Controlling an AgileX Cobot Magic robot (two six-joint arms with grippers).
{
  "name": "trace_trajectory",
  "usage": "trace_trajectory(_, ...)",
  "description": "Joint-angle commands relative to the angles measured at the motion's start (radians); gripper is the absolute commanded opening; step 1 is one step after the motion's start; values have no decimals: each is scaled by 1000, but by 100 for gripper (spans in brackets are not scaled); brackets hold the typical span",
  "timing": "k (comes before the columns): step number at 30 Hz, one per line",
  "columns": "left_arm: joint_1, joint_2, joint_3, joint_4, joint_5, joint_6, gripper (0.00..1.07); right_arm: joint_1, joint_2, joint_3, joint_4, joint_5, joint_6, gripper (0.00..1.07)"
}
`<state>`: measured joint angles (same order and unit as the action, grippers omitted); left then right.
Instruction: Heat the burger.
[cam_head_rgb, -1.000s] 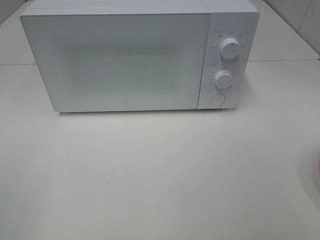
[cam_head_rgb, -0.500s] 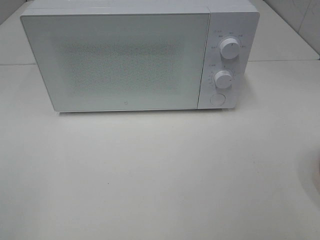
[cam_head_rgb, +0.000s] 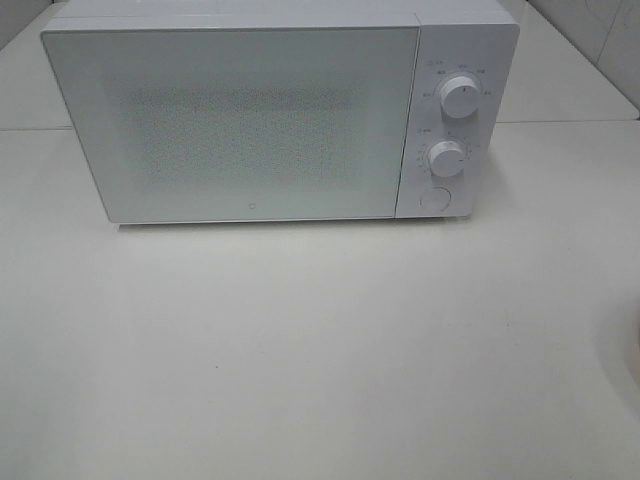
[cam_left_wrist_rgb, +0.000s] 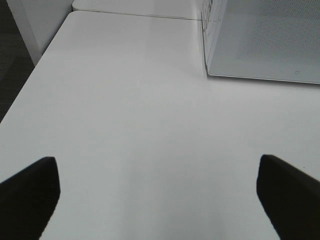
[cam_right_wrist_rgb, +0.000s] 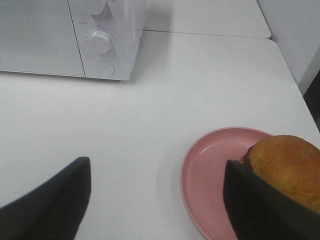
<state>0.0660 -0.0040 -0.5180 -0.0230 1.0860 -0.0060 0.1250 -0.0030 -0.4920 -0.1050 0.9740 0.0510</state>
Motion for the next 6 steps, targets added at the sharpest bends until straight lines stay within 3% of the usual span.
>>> trace_trajectory(1,2,-15,2,-5,-15,-5,100,-6,-31,1,1,-15,-4,74)
trace_trajectory(6,2,-14,2,-5,-15,-4,100,-6,-31,1,1,-15,-4,74)
